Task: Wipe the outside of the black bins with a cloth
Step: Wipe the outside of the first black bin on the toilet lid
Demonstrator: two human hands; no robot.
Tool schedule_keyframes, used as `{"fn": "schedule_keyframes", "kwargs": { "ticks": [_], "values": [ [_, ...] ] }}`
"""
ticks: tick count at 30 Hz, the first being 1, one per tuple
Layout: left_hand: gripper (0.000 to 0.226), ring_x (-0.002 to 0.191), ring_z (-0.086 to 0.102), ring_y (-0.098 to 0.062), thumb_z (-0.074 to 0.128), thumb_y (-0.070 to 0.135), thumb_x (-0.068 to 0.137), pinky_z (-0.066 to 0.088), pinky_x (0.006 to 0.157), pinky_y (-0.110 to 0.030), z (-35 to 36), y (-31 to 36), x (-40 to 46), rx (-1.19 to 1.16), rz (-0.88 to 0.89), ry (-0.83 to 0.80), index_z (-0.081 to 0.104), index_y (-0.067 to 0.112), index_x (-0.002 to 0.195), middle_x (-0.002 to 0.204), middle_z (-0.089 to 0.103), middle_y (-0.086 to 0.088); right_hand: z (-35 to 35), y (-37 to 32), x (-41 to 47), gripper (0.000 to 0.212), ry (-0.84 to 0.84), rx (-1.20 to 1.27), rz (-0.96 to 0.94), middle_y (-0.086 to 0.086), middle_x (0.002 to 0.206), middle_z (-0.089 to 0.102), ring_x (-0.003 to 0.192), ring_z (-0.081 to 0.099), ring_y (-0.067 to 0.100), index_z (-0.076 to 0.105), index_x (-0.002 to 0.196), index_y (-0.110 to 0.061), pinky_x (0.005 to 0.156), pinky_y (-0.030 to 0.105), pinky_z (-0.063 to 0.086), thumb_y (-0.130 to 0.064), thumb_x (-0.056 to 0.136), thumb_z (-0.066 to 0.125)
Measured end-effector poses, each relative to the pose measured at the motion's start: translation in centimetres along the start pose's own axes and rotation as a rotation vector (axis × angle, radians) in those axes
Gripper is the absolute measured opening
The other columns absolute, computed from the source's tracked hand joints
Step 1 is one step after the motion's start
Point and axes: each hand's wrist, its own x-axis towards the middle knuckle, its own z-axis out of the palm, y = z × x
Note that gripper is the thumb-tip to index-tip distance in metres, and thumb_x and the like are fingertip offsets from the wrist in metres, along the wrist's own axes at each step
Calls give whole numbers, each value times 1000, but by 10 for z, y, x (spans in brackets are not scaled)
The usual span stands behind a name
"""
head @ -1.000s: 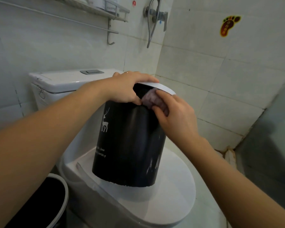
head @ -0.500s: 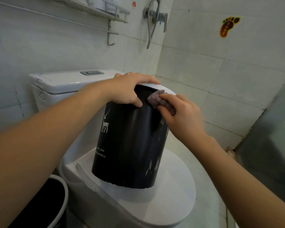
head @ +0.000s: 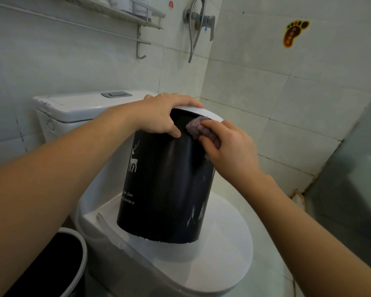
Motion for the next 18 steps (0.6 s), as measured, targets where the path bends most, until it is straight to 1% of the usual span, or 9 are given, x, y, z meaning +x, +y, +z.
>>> {"fn": "schedule_keyframes", "kwargs": {
  "ticks": [2, 5, 7, 10, 12, 15, 18],
  "values": [
    [80, 131, 41, -25, 78, 16, 76, 33, 112, -45, 0, -2, 1, -5, -8, 1, 42, 58, 135, 142, 47, 12, -1, -3, -16, 27, -9, 10, -56, 5, 91, 63, 76, 62, 30, 70, 114, -20, 60, 39, 52, -24, 87, 70],
    [79, 130, 40, -28, 77, 16, 78, 34, 112, -45, 1, -5, 2, -21, -22, 4, 42, 60, 134, 142, 46, 11, -3, -4, -36, 28, -78, -16, -137, 4, 86, 60, 71, 60, 28, 70, 113, -19, 53, 38, 51, -22, 86, 71],
    [79, 130, 40, -28, 77, 17, 78, 34, 111, -45, 1, -5, 2, -20, -22, 8, 42, 60, 134, 142, 46, 11, -5, 0, -29, 26, -63, -32, -127, 3, 88, 61, 75, 61, 27, 70, 114, -22, 55, 39, 52, -23, 88, 69],
    [80, 129, 41, -24, 78, 16, 76, 33, 111, -45, 1, -3, 2, -24, -8, 2, 43, 59, 133, 140, 48, 14, -2, 3, -7, 28, -6, -35, -17, 4, 98, 63, 84, 62, 29, 67, 119, -25, 64, 40, 52, -28, 92, 64],
    [80, 129, 42, -23, 78, 16, 75, 33, 111, -45, 1, -3, 3, -23, -5, 7, 43, 60, 133, 140, 48, 15, 0, 2, -4, 28, 1, -10, 15, 4, 99, 63, 84, 61, 28, 66, 119, -23, 67, 40, 52, -28, 92, 64],
    [81, 128, 43, -26, 78, 15, 73, 35, 111, -45, 2, -7, 4, -46, -21, 16, 44, 62, 130, 138, 50, 12, 2, 0, -29, 30, -37, 46, -88, 6, 93, 61, 76, 60, 28, 68, 116, -17, 60, 39, 53, -22, 87, 70],
    [81, 127, 45, -26, 79, 13, 73, 35, 111, -46, 1, -11, 4, -75, -26, 9, 46, 62, 127, 136, 52, 11, 6, 5, -66, 28, -108, 80, -236, 6, 90, 59, 74, 58, 25, 70, 115, -16, 58, 39, 52, -20, 87, 69]
  ]
}}
